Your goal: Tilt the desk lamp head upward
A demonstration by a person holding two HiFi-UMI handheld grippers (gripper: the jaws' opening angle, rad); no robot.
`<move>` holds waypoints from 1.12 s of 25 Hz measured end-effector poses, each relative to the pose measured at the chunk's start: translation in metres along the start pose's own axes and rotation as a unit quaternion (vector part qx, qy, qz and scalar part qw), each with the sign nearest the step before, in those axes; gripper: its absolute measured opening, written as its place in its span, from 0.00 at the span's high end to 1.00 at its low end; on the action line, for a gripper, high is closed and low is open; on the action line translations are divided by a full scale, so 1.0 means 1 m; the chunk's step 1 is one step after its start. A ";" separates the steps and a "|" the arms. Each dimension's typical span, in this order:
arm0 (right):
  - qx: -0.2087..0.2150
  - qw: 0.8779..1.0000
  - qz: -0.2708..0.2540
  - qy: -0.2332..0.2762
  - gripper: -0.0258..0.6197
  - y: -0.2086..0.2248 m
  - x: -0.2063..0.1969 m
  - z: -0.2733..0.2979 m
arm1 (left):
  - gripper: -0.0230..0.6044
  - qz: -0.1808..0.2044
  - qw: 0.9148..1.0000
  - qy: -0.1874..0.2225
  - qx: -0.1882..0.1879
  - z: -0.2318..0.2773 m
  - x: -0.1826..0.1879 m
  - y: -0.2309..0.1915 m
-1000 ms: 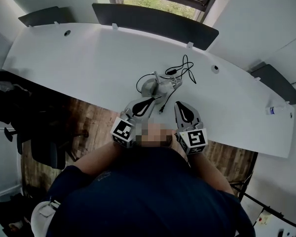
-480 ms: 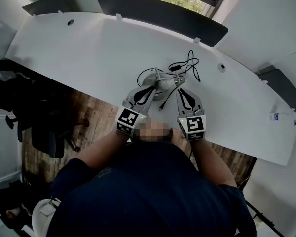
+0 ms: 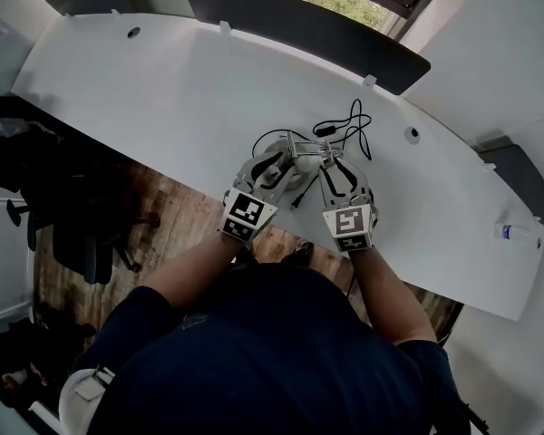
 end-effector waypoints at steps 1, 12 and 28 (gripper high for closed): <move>0.000 1.000 -0.009 -0.004 0.75 0.001 -0.001 0.004 | 0.77 0.001 1.000 -0.001 0.002 0.003 -0.001 -0.001; -0.011 0.999 -0.025 -0.041 0.73 0.010 -0.028 0.050 | 0.75 0.022 1.000 -0.007 0.008 0.025 0.002 -0.004; -0.030 0.996 -0.053 -0.068 0.82 0.019 -0.030 0.061 | 0.78 0.020 1.000 -0.005 0.011 0.029 0.010 -0.006</move>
Point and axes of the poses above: the fingertips, and each gripper's own axes: z forward along the fingers, y to its right, x out of its top, the point moved 2 cm from there along -z, backward along the fingers, and after that the axes turned 4 degrees about -z, right-handed, at the moved point
